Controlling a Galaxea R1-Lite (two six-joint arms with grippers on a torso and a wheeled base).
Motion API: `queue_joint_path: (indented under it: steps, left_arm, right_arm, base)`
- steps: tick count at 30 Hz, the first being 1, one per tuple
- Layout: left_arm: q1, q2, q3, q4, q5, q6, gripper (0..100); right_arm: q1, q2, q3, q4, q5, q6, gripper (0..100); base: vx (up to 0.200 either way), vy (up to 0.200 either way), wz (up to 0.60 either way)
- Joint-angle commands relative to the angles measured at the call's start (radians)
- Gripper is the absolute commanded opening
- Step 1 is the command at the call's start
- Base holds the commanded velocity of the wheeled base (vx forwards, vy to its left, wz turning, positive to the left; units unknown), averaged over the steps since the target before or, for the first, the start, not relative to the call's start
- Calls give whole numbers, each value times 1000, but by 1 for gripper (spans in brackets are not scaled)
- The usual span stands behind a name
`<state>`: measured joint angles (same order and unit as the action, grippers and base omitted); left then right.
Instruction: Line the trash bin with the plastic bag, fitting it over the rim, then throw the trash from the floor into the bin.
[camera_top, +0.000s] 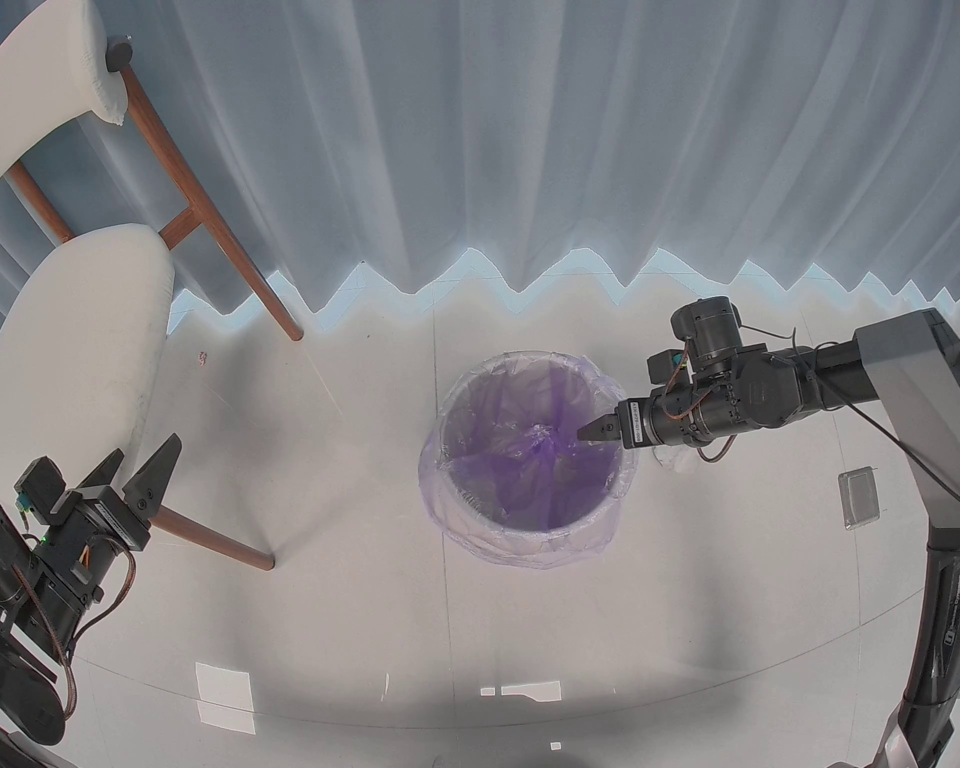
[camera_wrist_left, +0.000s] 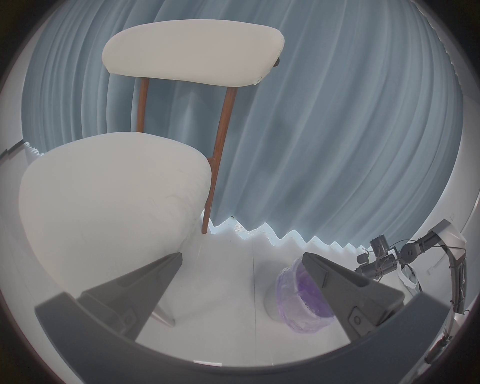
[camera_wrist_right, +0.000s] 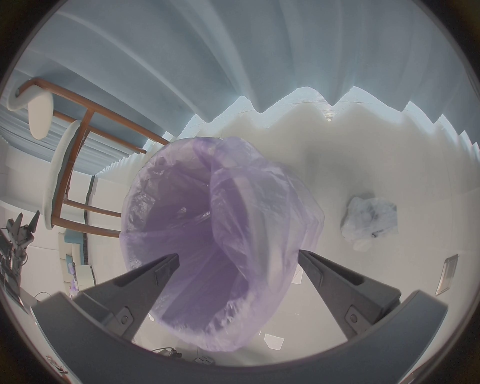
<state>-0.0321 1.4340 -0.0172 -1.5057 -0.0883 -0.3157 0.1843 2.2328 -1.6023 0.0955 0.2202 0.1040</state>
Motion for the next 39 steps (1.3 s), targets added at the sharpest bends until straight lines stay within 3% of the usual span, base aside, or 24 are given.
queue_joint_path:
  steps: [1,8,16,19,22,26,29,31,36,39]
  left_arm:
    - [-5,17,17,-1,-4,0,100]
    - [-48,54,11,1,-41,-40,100]
    - [-137,124,16,1,-60,-46,100]
    - [-141,229,14,-1,-111,-100,100]
    - [-141,287,3,-1,-114,-148,100]
    - [-147,385,-63,-2,-133,-200,100]
    - [-161,417,-98,-2,-163,-221,100]
    - [-180,447,-127,-2,-223,-227,100]
    - [-181,522,-136,-4,-350,-227,100]
    - [-180,575,-153,-5,-364,-227,100]
  right_arm:
    - [-20,-87,79,-20,1,2,100]
    - [-101,-216,252,-83,-24,36,100]
    - [-183,-409,717,-454,-30,164,100]
    - [-186,-490,996,-720,-33,246,100]
    - [-186,-507,1147,-890,-33,261,100]
    - [-183,-476,1438,-1241,-39,266,100]
    - [-183,-438,1521,-1376,-41,278,100]
    - [-183,-401,1569,-1472,-45,325,100]
    - [-183,-352,1601,-1536,-96,381,100]
    - [-183,-341,1599,-1539,-131,387,100]
  base:
    - [0,0,0]
    - [0,0,0]
    - [0,0,0]
    - [0,0,0]
    - [0,0,0]
    - [0,0,0]
    - [0,0,0]
    - [0,0,0]
    - [0,0,0]
    - [0,0,0]
